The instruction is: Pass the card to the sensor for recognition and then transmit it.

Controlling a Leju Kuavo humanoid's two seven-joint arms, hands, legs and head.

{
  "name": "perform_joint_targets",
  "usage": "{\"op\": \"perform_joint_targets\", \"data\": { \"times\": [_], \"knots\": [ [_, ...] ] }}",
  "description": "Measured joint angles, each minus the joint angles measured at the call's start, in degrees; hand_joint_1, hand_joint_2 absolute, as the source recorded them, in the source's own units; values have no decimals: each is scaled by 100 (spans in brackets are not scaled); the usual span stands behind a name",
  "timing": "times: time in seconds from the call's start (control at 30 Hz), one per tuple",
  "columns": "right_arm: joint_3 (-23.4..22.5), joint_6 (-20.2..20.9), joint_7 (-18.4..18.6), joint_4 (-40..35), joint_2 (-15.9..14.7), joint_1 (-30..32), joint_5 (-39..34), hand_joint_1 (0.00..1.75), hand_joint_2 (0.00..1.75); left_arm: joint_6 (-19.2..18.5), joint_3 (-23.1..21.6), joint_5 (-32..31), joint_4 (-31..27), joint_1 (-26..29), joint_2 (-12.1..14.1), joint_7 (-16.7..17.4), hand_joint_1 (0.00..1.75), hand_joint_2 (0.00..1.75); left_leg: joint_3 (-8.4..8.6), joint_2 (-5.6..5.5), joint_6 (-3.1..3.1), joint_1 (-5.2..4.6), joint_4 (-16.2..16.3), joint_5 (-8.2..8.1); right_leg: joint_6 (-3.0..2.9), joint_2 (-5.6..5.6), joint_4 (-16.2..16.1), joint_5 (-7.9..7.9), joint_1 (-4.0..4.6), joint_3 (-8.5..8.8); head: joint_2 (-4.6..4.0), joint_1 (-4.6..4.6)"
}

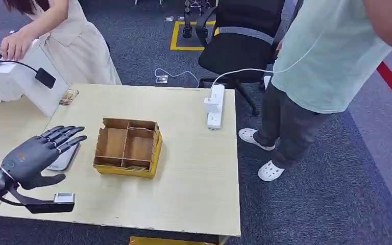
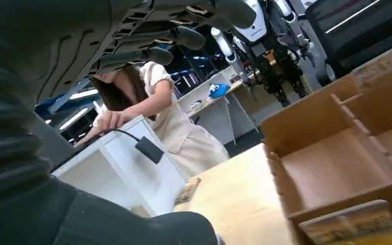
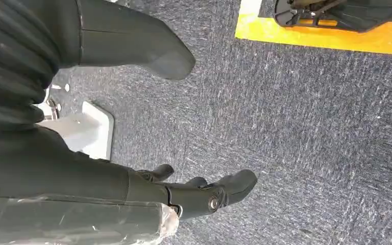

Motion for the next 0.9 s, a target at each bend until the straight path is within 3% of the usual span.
{"op": "perform_joint_targets", "data": {
  "times": [0.13, 0.23, 0.33, 0.73, 0.9],
  "knots": [
    [0, -59, 50, 0, 35, -9, -70, 0, 175, 567, -602, -1167, 206, -264, -866, 512, 0, 175, -1, -9, 2, -8, 0, -1, 4, -13, -1, -3, -7, 3, 0, 0],
    [0, -66, 52, 0, 44, -7, -90, 0, 175, 725, -1136, -1346, 416, -401, -1416, 681, 0, 175, -2, -6, 3, -9, 2, -1, 5, -9, -1, -2, -7, 1, 0, 5],
    [0, -77, 68, 2, 46, -4, -90, 0, 175, 893, -1439, -1637, 610, -516, -1789, 961, 0, 175, -2, -2, 3, -10, 4, -2, 5, -5, -1, -2, -8, -1, 2, -2],
    [0, -153, 120, 26, 94, 2, -179, 0, 175, 1339, -1605, -2620, 1340, -643, -2815, 2014, 0, 175, -1, 0, 3, -4, 4, -2, 4, -2, -1, -2, -3, -3, 0, -4],
    [0, -157, 120, 39, 111, 0, -179, 0, 175, 1365, -1548, -2675, 1497, -637, -2970, 2055, 0, 175, -2, 0, 3, -2, 3, -2, 4, -3, 0, -2, -2, -3, 0, -2]
  ]
}}
